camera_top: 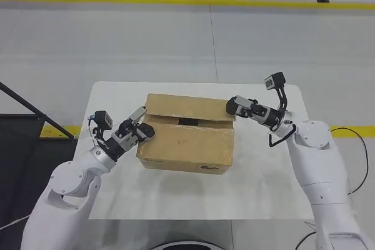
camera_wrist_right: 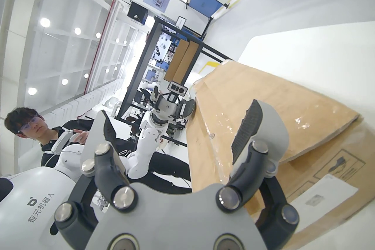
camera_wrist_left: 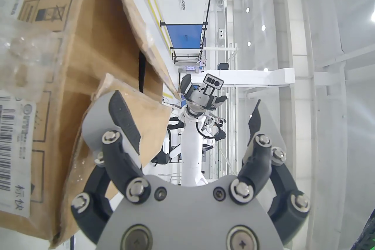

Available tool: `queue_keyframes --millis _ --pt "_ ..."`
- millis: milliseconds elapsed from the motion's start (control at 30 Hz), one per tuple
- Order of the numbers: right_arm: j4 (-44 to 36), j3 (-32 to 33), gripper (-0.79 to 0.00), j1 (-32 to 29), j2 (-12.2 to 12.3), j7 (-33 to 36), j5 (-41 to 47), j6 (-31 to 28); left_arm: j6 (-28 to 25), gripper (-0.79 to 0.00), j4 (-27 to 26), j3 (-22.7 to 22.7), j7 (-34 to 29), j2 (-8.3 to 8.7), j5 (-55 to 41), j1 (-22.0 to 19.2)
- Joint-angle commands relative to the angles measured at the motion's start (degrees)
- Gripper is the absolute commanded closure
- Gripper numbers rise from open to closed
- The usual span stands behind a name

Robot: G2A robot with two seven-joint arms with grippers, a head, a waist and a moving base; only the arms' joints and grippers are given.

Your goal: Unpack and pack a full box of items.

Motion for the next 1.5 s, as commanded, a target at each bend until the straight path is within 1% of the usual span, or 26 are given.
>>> queue_keyframes --millis 0,67,167,333,533,733,900,1067,1167,1467 --pt "-2.08 -0.28 -0.785 -1.07 0.17 -0.63 -1.08 2.87 -0.24 -0.785 0.26 0.48 0.68 -0.09 0.41 -0.27" --pt "-3.66 -0.50 -0.785 -1.85 0.26 -1.70 -1.49 5.29 -0.70 -0.785 0.55 0.82 1.52 -0.16 1.18 -0.55" --pt "-5.59 -1.11 -0.785 -2.55 0.39 -1.51 -1.75 7.77 -1.31 -0.785 1.00 1.43 2.47 -0.26 2.51 -0.71" --pt "-7.63 -2.20 -0.785 -3.22 0.55 0.51 -0.97 9.73 -1.24 -0.785 1.43 1.86 3.26 -0.41 2.90 -0.92" --pt "-8.53 -3.64 -0.785 -3.81 0.79 1.13 -2.53 12.92 -1.70 -0.785 1.63 1.84 3.54 -0.51 3.11 -0.63" --pt "-7.60 -4.34 -0.785 -4.22 0.92 -0.23 -2.90 14.89 -2.48 -0.785 1.37 1.49 4.03 -0.65 2.54 -0.40" --pt "-6.54 -4.88 -0.785 -4.02 0.96 -1.17 -2.90 15.30 -3.79 -0.785 0.02 -1.19 5.01 -0.65 0.56 0.23" --pt "-6.13 -5.05 -0.785 -3.82 1.00 -1.14 -2.57 15.23 -4.48 -0.785 -0.09 -6.28 7.08 -0.58 -2.87 1.26" --pt "-6.13 -5.05 -0.785 -3.82 1.00 -1.14 -2.57 15.23 -4.10 -0.785 -0.18 -10.29 7.71 -0.47 -5.73 2.35" --pt "-6.13 -5.05 -0.785 -3.82 1.00 -1.14 -2.57 15.23 -4.11 -0.785 -0.17 -10.32 7.90 -0.47 -5.68 2.39"
